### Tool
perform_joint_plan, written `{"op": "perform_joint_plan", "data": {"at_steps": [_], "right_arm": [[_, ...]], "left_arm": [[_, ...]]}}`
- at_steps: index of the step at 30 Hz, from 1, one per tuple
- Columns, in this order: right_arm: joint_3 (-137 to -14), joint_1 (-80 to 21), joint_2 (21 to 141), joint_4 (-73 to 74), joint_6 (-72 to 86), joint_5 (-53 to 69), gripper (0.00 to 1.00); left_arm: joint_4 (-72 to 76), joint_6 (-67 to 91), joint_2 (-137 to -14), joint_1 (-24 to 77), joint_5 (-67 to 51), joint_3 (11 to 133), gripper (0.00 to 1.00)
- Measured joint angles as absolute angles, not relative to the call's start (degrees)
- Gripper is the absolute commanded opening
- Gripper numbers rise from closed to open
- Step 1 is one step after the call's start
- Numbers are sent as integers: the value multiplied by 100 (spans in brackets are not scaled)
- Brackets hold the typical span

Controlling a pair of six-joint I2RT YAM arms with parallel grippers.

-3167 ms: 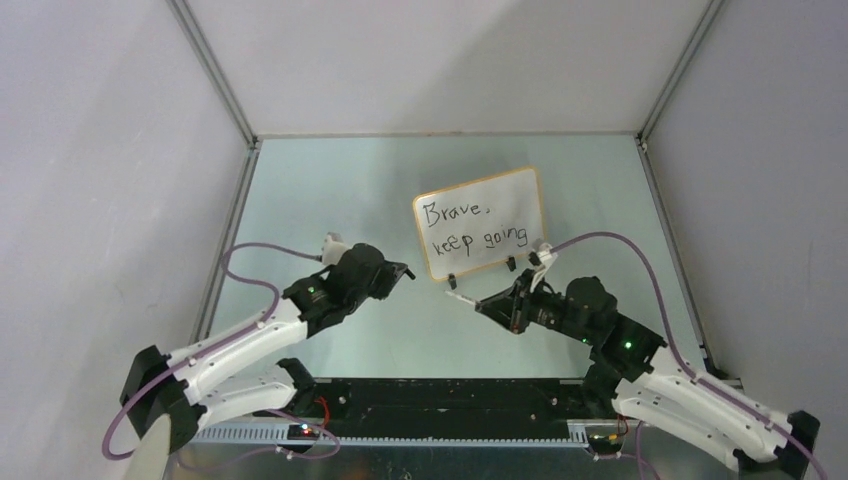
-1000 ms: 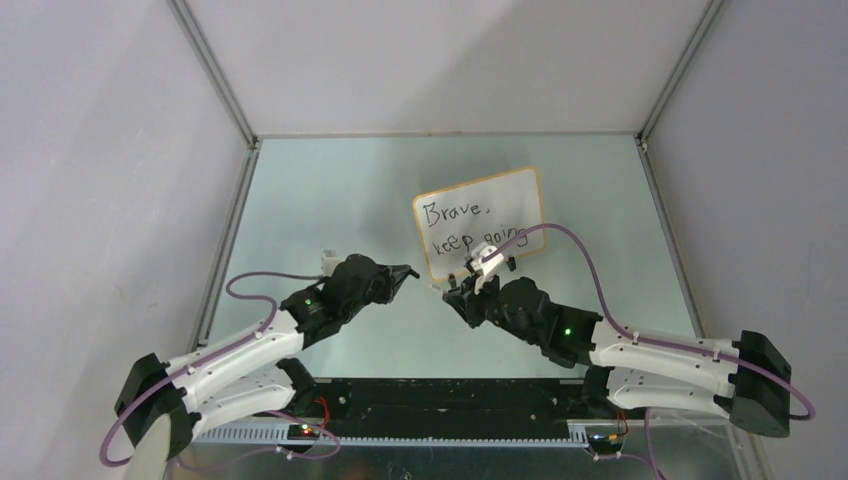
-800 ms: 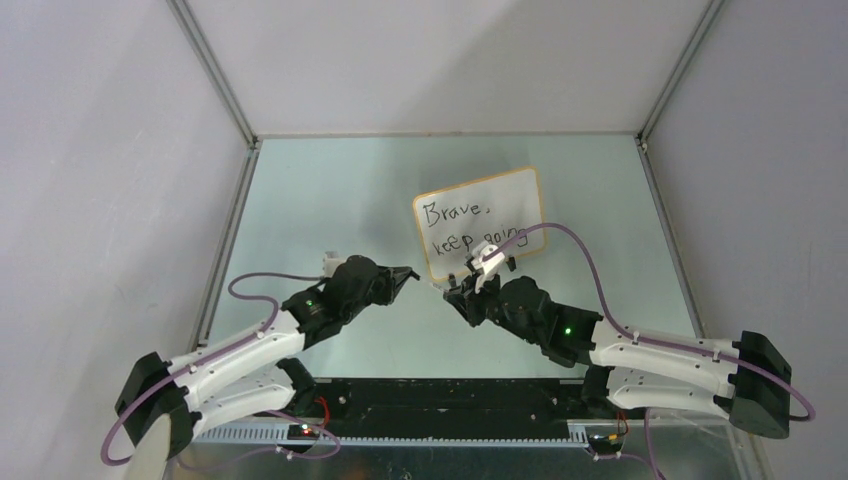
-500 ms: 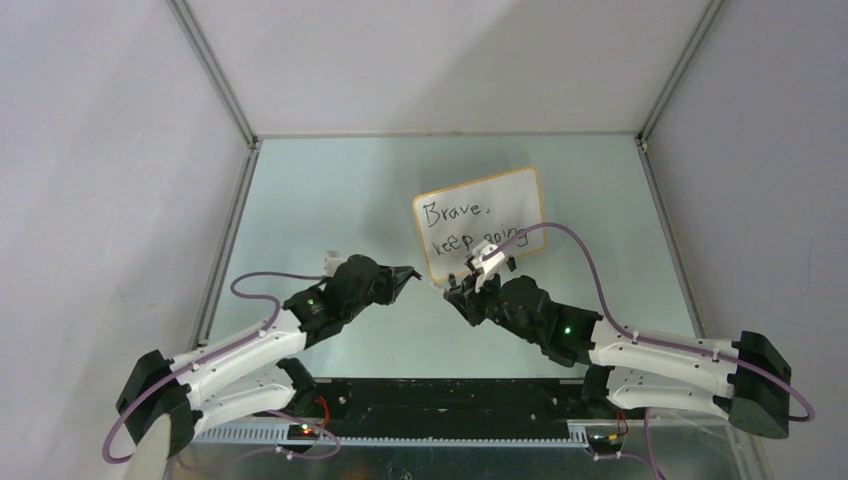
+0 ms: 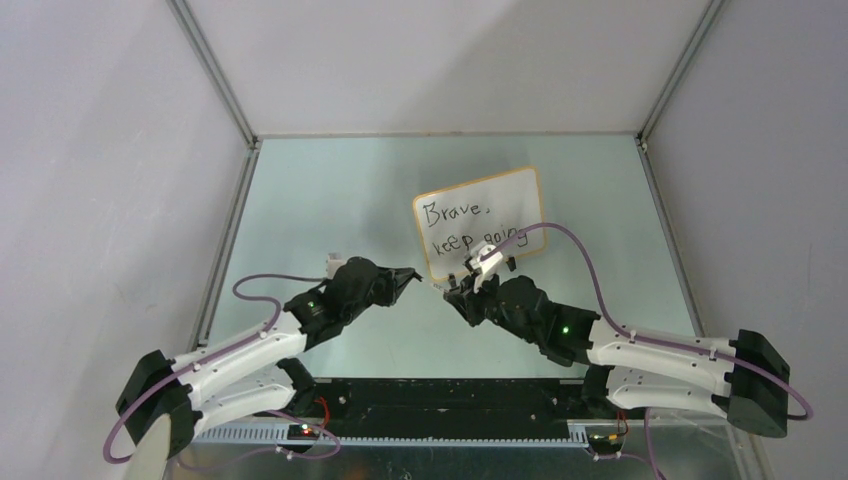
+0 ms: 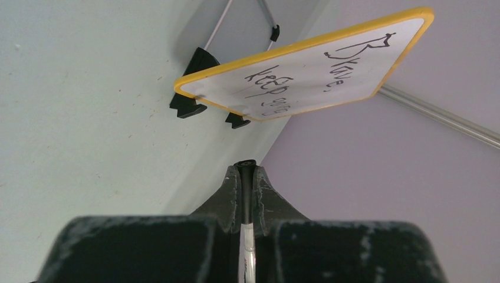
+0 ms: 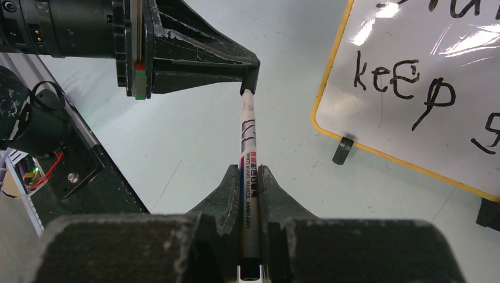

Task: Write a sentence on the whiteboard
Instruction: Insert the whiteboard marker without the cap into the pen cap.

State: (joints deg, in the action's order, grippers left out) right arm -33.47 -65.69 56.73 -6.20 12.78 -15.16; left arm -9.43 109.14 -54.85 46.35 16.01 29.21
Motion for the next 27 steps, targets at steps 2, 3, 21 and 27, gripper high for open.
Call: {"op": "perform_joint_plan", "data": {"at_steps": [2, 3, 21, 27], "right_arm": [[-3347, -6560, 5712, -633, 1271, -1518, 0], [-3347, -6558, 5747, -644, 1251, -1518, 0], [-4515, -7015, 7502, -320, 657, -2652, 0], [-4589, -7142, 7900, -279, 502, -2810, 0]], "left_arm": [[-897, 10919, -5485, 4635, 1564, 2897, 0], [-882, 10919, -5485, 4635, 1533, 2893, 0], [-517, 10960, -6018, 4554, 1664, 2818, 0], [-268, 11209, -6141, 4626, 1737, 2475, 0]]}}
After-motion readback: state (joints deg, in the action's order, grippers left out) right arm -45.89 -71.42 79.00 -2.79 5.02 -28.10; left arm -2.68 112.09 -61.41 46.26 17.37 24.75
